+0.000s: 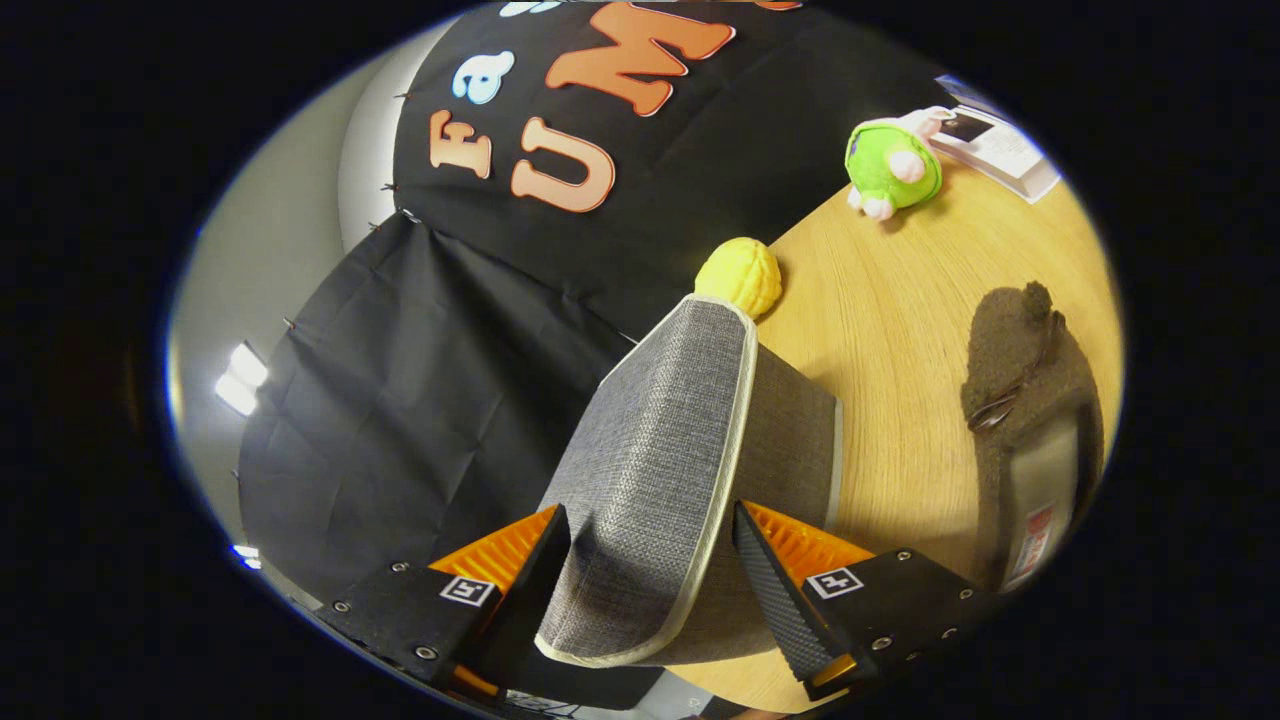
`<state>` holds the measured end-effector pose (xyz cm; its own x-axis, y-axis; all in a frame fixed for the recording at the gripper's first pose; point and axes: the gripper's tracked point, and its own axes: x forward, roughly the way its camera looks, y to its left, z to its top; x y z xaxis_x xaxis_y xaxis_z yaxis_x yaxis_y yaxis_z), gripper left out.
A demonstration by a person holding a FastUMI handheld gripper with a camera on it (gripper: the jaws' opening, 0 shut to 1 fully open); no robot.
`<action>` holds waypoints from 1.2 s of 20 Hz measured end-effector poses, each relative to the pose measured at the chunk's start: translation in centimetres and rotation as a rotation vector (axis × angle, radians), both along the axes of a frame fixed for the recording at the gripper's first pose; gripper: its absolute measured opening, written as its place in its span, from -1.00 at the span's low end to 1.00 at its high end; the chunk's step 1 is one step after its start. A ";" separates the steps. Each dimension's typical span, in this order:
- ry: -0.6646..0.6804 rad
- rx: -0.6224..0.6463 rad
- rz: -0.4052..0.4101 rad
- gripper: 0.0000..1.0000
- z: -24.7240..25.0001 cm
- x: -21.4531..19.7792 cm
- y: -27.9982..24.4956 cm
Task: Open the storage box then place both shoes into the box .Put the left shoe in first, then the right shoe, with the right side of both shoes facing outward in a uniform manner.
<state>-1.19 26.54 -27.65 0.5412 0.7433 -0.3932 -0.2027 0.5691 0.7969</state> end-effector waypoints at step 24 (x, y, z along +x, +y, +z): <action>-0.010 0.070 -0.064 -0.77 5.8 1.7 -0.8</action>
<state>0.48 25.71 -21.88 0.5922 0.7323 -0.3363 -0.1755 0.5246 0.8331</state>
